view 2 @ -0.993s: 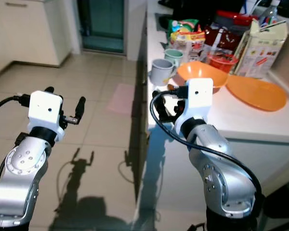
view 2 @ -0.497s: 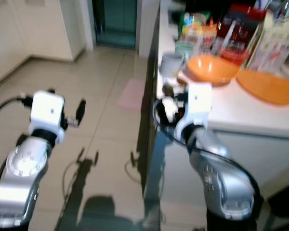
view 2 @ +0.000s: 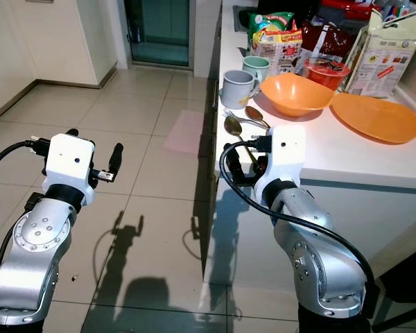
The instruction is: Setting the table
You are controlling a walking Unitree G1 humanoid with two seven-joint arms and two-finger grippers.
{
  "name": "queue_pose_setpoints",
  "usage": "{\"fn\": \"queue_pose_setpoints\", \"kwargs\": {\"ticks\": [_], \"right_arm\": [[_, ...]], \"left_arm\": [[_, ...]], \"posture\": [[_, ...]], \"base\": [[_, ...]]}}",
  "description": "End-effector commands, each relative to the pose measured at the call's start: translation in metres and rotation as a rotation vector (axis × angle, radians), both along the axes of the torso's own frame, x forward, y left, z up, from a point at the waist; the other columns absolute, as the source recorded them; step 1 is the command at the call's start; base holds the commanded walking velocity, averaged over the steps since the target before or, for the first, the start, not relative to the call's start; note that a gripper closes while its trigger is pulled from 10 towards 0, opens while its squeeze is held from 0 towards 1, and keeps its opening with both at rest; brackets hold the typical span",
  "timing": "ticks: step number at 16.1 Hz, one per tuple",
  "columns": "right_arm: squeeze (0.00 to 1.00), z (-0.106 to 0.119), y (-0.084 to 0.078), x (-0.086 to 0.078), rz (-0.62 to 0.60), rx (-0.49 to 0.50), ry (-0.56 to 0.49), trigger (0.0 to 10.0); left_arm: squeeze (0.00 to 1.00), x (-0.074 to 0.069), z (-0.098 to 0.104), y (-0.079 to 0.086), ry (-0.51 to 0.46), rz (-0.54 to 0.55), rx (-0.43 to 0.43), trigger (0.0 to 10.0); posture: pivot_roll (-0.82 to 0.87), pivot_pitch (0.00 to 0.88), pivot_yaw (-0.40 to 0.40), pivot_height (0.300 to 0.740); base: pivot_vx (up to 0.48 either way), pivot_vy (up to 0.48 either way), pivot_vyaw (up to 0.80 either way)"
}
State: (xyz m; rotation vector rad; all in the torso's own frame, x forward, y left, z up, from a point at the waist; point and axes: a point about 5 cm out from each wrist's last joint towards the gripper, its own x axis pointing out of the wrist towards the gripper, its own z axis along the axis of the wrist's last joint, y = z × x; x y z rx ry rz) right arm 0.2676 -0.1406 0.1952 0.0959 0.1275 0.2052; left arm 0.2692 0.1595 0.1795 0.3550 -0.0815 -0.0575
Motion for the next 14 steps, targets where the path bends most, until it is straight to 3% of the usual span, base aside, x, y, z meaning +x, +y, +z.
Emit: {"fn": "queue_pose_setpoints", "kwargs": {"ticks": [1, 3, 4, 8, 13, 14], "right_arm": [[0.00, -0.0003, -0.0011, 0.0007, -0.002, -0.006, -0.002, 10.0], [0.00, -0.0010, -0.0008, 0.0008, -0.001, -0.010, -0.002, 10.0], [0.00, -0.0012, -0.0009, 0.0012, -0.001, -0.011, -0.003, 10.0], [0.00, -0.0065, -0.0035, 0.0020, -0.015, -0.015, 0.010, 10.0], [0.00, -0.0060, -0.0050, 0.0035, 0.002, -0.040, 0.016, 10.0], [0.00, -0.0074, -0.0039, 0.0045, 0.020, -0.042, 0.022, 10.0]], "left_arm": [[0.00, 0.0032, 0.0030, -0.0002, -0.014, 0.006, 0.009, 10.0], [0.00, 0.0036, 0.0035, -0.0009, -0.017, 0.004, 0.013, 10.0], [0.00, 0.0038, 0.0033, -0.0015, -0.010, 0.015, -0.032, 10.0], [0.00, 0.0062, 0.0125, -0.0033, -0.049, 0.016, -0.003, 10.0], [0.00, 0.0102, 0.0067, -0.0057, -0.021, 0.035, -0.031, 10.0], [0.00, 0.0109, 0.0124, -0.0069, -0.038, 0.027, -0.072, 10.0]], "posture": [[0.03, 0.000, -0.052, 0.740], [0.02, 0.000, -0.053, 0.740], [0.03, 0.000, -0.055, 0.740], [0.05, 0.000, -0.065, 0.740], [0.03, 0.000, -0.070, 0.740], [0.03, 0.000, -0.078, 0.740]], "base": [[0.000, -0.480, 0.00], [0.000, -0.480, 0.00], [0.000, 0.000, 0.00], [0.000, 0.000, 0.00], [0.000, 0.000, 0.00], [0.000, 0.000, 0.00]]}}
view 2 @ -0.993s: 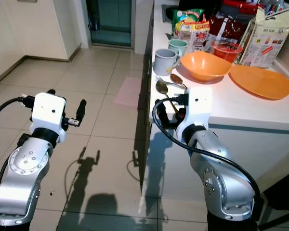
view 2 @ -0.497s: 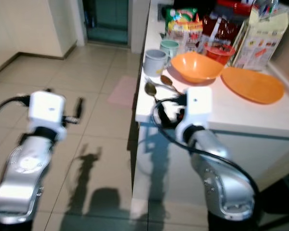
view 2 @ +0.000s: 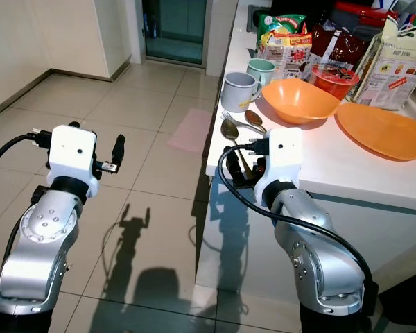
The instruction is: Setting the table
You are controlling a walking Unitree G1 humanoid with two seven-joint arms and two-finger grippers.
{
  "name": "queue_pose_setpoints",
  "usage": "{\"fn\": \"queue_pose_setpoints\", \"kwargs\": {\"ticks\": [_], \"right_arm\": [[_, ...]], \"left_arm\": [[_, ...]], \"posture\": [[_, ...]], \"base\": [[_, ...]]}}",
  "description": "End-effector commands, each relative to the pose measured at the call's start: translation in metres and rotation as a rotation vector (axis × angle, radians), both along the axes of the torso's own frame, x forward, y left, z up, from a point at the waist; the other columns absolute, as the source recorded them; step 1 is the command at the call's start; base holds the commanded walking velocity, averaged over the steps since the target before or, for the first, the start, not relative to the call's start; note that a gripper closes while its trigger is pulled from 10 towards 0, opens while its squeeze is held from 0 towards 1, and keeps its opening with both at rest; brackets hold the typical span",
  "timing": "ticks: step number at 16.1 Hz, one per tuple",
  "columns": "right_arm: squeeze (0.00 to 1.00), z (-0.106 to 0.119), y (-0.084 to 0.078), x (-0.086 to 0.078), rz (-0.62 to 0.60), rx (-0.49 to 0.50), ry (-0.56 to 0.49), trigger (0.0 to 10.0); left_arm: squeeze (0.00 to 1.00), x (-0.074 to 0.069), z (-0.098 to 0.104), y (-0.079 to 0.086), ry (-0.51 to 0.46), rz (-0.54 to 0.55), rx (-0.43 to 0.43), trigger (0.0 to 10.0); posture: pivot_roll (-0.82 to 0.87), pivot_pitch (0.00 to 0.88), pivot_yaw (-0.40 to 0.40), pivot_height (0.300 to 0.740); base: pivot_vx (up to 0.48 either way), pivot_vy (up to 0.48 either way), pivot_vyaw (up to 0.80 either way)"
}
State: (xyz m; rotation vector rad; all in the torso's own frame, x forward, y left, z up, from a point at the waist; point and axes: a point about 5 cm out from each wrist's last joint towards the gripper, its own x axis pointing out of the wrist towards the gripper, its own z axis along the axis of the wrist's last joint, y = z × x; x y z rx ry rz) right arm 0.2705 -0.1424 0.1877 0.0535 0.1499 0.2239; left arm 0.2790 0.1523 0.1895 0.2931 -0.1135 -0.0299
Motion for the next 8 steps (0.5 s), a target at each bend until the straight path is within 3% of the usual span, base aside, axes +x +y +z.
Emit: {"fn": "queue_pose_setpoints", "kwargs": {"ticks": [1, 4, 8], "right_arm": [[0.00, -0.0001, 0.0003, 0.0015, 0.013, 0.003, 0.007, 10.0], [0.00, -0.0010, 0.0047, 0.0011, 0.040, 0.003, 0.009, 10.0], [0.00, -0.0019, 0.0102, 0.0059, 0.091, -0.032, 0.015, 10.0]], "left_arm": [[0.00, 0.0006, 0.0041, 0.0017, -0.013, 0.011, -0.019, 10.0], [0.00, -0.0043, 0.0004, 0.0053, -0.006, 0.022, -0.014, 10.0], [0.00, -0.0063, 0.0007, 0.0084, -0.002, 0.016, -0.004, 10.0]], "posture": [[0.03, 0.000, -0.080, 0.740], [0.03, 0.000, -0.084, 0.740], [0.04, 0.000, -0.090, 0.740]], "base": [[0.285, 0.000, -0.60], [0.311, 0.000, -0.66], [0.318, 0.000, 0.00]]}}
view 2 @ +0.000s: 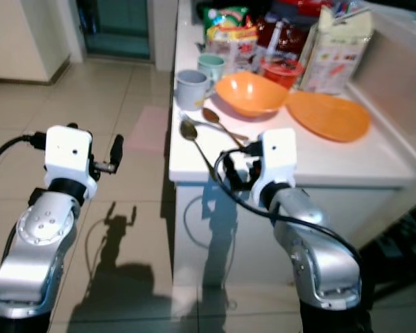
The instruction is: Setting the table
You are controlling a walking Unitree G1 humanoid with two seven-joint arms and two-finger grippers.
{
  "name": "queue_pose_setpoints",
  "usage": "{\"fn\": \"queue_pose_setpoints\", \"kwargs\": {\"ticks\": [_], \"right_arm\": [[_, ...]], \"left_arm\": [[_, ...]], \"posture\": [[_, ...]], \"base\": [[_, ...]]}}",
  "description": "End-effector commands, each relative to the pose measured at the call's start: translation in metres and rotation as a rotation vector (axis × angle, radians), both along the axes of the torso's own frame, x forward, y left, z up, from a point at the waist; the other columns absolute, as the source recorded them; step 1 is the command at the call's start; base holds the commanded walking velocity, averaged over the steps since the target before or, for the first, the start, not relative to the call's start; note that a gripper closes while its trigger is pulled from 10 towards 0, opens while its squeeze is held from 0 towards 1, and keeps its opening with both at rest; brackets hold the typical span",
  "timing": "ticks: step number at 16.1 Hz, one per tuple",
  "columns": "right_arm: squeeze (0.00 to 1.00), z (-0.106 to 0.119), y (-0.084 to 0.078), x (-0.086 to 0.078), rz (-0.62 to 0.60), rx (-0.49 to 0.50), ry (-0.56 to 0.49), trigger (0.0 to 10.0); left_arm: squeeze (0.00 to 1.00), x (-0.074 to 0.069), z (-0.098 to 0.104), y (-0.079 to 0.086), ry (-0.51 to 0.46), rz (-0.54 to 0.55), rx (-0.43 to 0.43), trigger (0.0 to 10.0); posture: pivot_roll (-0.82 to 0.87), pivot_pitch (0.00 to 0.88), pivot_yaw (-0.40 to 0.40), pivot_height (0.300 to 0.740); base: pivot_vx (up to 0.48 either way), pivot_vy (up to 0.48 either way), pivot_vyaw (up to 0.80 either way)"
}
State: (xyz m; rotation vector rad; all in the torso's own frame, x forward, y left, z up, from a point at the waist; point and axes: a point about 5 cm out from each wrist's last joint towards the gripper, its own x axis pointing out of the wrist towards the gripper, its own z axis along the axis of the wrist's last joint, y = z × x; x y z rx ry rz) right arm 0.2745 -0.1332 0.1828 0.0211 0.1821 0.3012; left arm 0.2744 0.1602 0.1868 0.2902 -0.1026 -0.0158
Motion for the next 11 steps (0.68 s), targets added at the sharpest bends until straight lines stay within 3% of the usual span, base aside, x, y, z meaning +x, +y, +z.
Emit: {"fn": "queue_pose_setpoints", "kwargs": {"ticks": [1, 4, 7, 8, 9, 11], "right_arm": [[0.00, 0.002, 0.002, 0.002, 0.018, -0.008, -0.009, 10.0], [0.00, 0.004, 0.008, 0.004, 0.086, -0.007, -0.017, 10.0], [0.00, 0.006, 0.017, 0.027, 0.077, -0.016, -0.021, 10.0], [0.75, 0.003, 0.024, 0.040, 0.086, -0.017, -0.005, 10.0], [1.00, -0.002, 0.029, 0.053, 0.111, -0.042, 0.022, 10.0], [1.00, -0.005, 0.030, 0.069, 0.127, -0.075, 0.064, 10.0]], "left_arm": [[0.00, -0.003, 0.002, 0.002, -0.009, 0.011, 0.001, 10.0], [0.00, -0.005, -0.002, 0.002, 0.016, 0.018, 0.045, 10.0], [0.00, -0.006, -0.002, 0.001, 0.024, -0.024, 0.043, 10.0], [0.00, -0.005, -0.004, 0.004, 0.037, -0.040, 0.052, 10.0], [0.00, -0.004, -0.005, 0.002, 0.052, -0.088, 0.055, 10.0], [0.00, -0.006, -0.001, -0.006, 0.054, -0.213, 0.064, 10.0]], "posture": [[0.04, 0.000, -0.083, 0.740], [0.05, 0.000, -0.098, 0.740], [0.05, 0.000, -0.090, 0.740], [0.05, 0.000, -0.080, 0.740], [0.05, 0.000, -0.085, 0.740], [0.06, 0.000, -0.098, 0.740]], "base": [[0.000, 0.000, 0.00], [0.000, 0.000, 0.00], [0.000, 0.000, 0.00], [0.000, 0.000, 0.00], [0.000, 0.000, 0.00], [0.000, 0.000, 0.00]]}}
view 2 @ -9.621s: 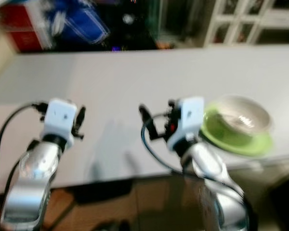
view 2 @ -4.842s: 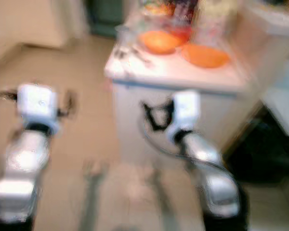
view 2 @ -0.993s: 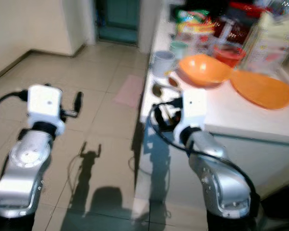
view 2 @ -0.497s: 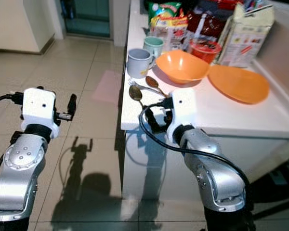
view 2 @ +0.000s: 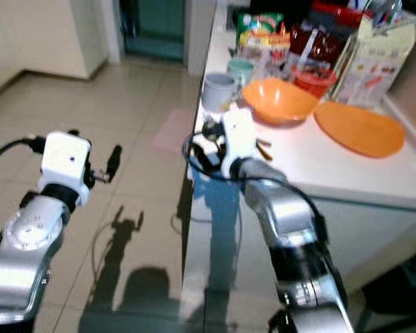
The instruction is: Setting the table
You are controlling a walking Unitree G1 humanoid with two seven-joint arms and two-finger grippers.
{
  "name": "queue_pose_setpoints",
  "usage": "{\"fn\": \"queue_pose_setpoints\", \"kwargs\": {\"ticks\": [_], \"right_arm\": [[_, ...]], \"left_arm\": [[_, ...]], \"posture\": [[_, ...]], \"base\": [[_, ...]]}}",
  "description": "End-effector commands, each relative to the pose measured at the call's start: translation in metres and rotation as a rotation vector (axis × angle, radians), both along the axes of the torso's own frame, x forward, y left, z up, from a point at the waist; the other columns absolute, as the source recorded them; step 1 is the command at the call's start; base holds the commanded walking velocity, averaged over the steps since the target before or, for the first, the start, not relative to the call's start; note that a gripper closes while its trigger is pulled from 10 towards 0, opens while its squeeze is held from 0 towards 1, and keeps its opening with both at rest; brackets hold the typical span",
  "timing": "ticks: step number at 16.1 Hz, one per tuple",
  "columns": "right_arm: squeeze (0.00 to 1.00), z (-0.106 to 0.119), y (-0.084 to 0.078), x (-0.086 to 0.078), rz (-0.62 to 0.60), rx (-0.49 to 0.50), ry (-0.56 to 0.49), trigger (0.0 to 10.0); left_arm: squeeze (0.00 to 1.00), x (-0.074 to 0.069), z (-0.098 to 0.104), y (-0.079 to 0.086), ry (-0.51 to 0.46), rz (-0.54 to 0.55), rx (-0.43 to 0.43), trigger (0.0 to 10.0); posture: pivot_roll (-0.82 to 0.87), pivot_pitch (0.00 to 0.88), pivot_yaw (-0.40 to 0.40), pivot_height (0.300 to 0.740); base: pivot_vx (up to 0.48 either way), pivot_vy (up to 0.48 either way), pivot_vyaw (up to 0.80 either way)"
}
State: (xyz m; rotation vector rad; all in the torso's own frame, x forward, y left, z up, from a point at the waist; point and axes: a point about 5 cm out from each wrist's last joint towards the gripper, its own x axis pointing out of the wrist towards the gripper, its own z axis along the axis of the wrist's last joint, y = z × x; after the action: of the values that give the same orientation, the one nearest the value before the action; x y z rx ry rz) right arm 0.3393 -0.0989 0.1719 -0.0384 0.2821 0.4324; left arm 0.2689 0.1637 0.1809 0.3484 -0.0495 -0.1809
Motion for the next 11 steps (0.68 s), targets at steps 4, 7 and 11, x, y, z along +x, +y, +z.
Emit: {"fn": "queue_pose_setpoints", "kwargs": {"ticks": [4, 7, 11], "right_arm": [[1.00, 0.014, -0.007, 0.031, -0.024, -0.053, -0.015, 10.0], [1.00, 0.010, -0.008, 0.052, -0.066, -0.051, 0.029, 10.0], [0.00, 0.008, -0.019, 0.060, -0.128, -0.006, 0.090, 10.0]], "left_arm": [[0.00, -0.012, 0.009, -0.017, 0.020, -0.282, -0.025, 10.0], [0.00, -0.015, 0.013, -0.018, 0.017, -0.340, -0.039, 10.0], [0.00, -0.019, 0.014, -0.020, 0.031, -0.374, -0.050, 10.0]], "posture": [[0.08, 0.000, -0.114, 0.740], [0.08, 0.000, -0.109, 0.740], [0.09, 0.000, -0.111, 0.740]], "base": [[0.000, 0.000, 0.00], [0.000, 0.000, 0.00], [0.000, 0.000, 0.00]]}}
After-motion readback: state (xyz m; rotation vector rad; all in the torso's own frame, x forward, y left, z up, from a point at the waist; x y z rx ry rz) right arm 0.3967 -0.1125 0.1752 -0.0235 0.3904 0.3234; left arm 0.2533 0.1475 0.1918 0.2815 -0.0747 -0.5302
